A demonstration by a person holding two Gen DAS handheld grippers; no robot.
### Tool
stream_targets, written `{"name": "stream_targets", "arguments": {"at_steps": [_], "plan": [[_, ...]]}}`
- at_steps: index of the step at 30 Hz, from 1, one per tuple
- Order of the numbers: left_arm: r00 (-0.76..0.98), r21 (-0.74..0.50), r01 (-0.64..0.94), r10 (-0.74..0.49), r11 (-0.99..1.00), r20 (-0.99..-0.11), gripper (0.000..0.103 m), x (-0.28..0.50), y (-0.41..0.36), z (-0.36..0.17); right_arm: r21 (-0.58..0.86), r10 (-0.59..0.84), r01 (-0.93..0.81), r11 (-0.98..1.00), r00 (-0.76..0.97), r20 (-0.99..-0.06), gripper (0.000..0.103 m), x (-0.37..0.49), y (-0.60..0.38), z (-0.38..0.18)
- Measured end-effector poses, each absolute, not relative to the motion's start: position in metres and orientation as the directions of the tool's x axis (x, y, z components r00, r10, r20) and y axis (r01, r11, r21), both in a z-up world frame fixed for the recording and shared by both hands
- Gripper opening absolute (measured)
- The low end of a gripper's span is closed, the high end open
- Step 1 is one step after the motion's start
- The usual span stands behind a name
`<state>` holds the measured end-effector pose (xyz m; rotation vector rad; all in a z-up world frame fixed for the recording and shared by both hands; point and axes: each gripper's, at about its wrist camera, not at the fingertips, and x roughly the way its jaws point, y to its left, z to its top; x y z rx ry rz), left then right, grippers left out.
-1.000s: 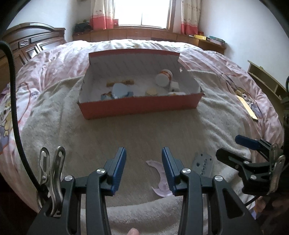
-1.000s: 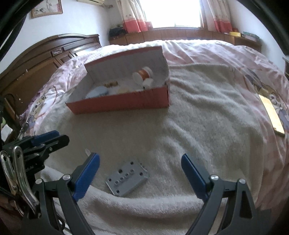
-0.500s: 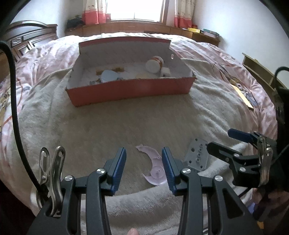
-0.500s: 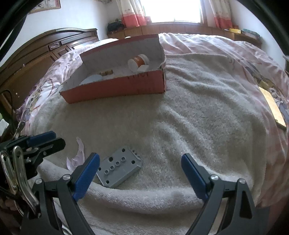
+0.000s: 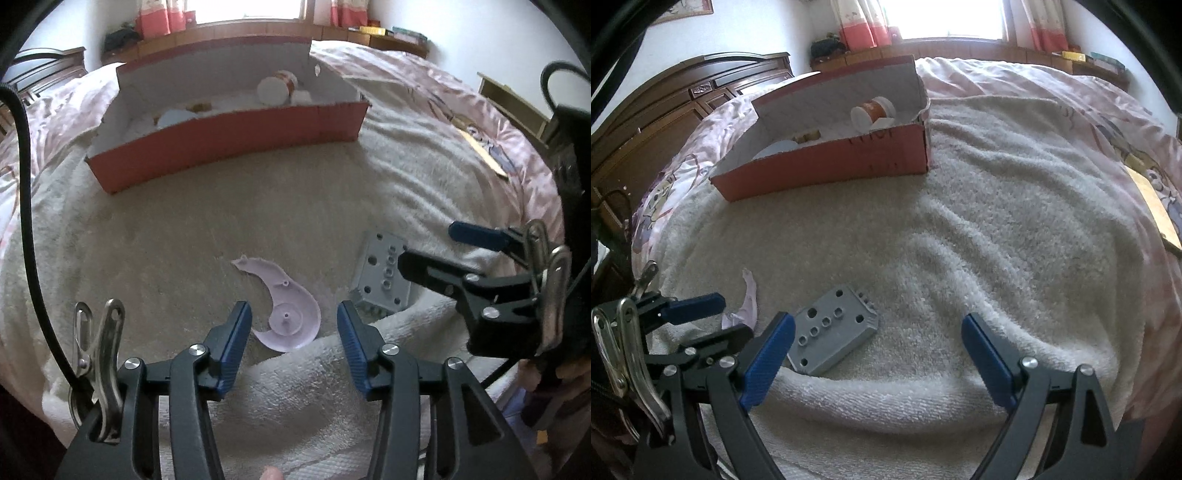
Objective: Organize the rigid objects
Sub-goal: 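Grasp the pink curved plastic piece with the left gripper while the right grasps the grey perforated plate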
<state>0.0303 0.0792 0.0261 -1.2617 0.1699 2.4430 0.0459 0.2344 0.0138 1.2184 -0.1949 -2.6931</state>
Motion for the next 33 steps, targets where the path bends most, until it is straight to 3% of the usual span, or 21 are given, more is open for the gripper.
{"name": "stream_targets", "arguments": {"at_steps": [6,13,30,33], "plan": [[-0.511,-0.052,-0.358,0.242,-0.932,-0.825,0.049,0.026,0.078,0.018,0.195,-0.222,0.114,-0.974,-0.643,-0.733,0.094,0.045,0.234,0.011],[-0.512,-0.082,-0.339,0.257,-0.937,-0.820,0.038,0.025,0.070,0.020,0.190,-0.225,0.125,-0.974,-0.639,-0.735,0.094,0.046,0.231,0.010],[-0.525,-0.043,-0.364,0.243,-0.930,-0.816,0.038,0.027,0.077,0.026,0.177,-0.233,0.151,-0.973,-0.634,-0.738,0.094,0.045,0.225,0.010],[-0.536,-0.020,-0.369,0.230,-0.929,-0.812,0.042,0.030,0.079,0.028,0.179,-0.234,0.150,-0.972,-0.635,-0.736,0.094,0.045,0.226,0.010]]}}
